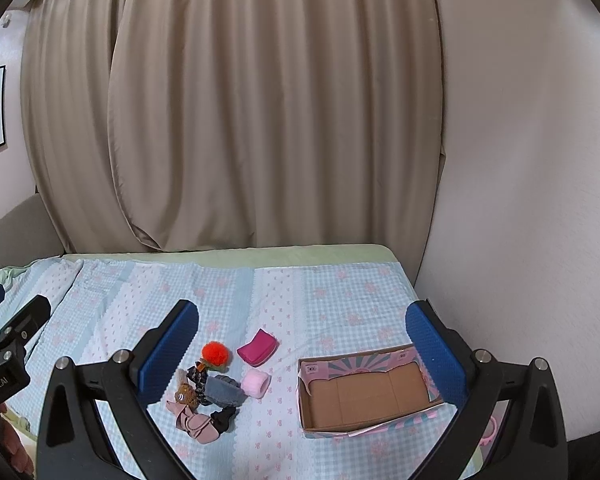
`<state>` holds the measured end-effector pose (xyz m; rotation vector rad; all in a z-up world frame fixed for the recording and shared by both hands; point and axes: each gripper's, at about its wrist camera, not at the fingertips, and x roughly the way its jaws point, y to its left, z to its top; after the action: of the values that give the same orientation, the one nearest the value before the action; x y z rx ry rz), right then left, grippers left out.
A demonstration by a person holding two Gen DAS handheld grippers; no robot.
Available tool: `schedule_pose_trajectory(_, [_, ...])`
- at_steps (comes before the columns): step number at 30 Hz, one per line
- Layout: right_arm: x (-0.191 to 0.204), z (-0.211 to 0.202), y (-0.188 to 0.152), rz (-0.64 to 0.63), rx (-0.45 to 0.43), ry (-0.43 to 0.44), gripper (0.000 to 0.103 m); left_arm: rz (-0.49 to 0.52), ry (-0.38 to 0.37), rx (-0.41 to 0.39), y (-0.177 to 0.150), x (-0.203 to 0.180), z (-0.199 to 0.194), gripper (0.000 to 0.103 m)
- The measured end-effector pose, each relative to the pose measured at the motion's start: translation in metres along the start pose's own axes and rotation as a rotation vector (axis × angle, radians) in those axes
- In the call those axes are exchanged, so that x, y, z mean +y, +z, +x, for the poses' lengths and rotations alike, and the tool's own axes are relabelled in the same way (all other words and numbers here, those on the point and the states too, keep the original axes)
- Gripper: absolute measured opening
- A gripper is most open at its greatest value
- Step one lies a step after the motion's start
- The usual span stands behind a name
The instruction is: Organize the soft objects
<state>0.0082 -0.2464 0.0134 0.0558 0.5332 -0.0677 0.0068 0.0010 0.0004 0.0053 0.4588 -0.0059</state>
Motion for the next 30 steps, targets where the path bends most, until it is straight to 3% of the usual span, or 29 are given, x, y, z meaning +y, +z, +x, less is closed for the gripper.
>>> schedule_pose_trajectory(30, [-0.0004, 0.0012, 0.0040, 0.006, 0.012, -0.001, 0.103, 0.006, -0.005, 0.011, -0.0039, -0.0093, 0.0065, 0.103])
